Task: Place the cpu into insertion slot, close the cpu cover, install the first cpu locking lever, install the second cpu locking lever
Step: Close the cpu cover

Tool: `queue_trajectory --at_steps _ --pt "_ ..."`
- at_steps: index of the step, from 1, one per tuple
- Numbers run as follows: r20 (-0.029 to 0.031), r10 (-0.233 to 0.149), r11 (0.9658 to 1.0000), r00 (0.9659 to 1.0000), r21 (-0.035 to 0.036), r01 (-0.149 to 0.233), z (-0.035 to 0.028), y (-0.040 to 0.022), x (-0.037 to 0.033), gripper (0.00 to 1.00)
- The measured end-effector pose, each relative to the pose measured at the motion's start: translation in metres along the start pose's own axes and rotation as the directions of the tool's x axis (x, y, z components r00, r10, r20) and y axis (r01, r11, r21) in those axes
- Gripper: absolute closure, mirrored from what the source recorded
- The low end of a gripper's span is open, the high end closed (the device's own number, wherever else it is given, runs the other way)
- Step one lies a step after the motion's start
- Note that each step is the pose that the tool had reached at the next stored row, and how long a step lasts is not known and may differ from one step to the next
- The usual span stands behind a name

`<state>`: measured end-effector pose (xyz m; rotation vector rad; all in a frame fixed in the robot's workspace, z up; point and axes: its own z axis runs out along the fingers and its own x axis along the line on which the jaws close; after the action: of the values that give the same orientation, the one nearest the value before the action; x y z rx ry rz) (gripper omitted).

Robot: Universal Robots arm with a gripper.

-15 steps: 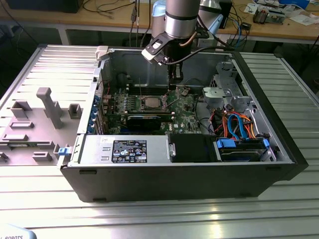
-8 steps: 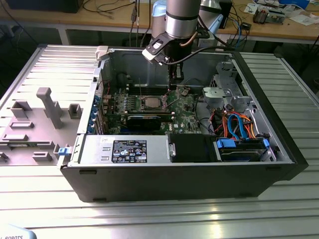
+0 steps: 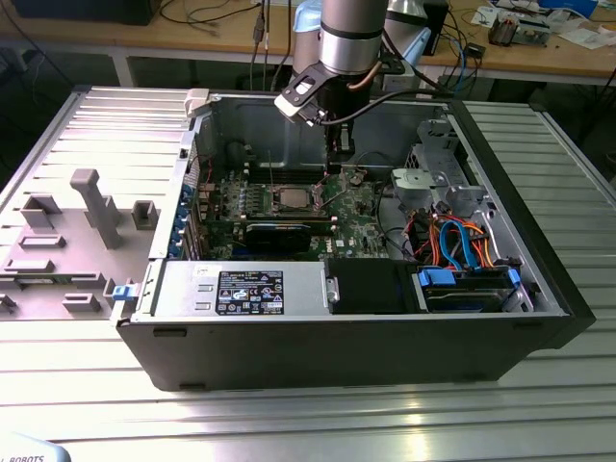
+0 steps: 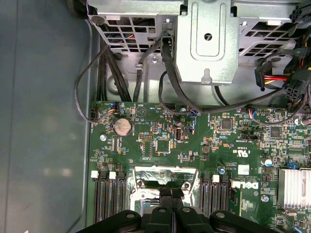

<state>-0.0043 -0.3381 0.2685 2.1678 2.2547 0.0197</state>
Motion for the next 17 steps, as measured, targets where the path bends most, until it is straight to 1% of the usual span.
queue_trajectory --at_steps 5,8,12,14,17 --pt "0.0 0.0 1.0 1.0 0.0 0.0 0.0 0.0013 -0.0001 0.89" --pt "0.0 0.0 1.0 1.0 0.0 0.0 0.0001 0.0033 -0.0001 0.89" --pt "0.0001 0.0 1.0 1.0 0.0005 0.0 0.0004 0.0118 -0.0005 0.89" --pt "0.0 0.0 1.0 1.0 0.0012 0.0 0.0008 0.0177 -0.0007 0.89" --pt "0.0 0.0 1.0 1.0 0.0013 0.0 0.0011 0.0214 -0.0008 0.89"
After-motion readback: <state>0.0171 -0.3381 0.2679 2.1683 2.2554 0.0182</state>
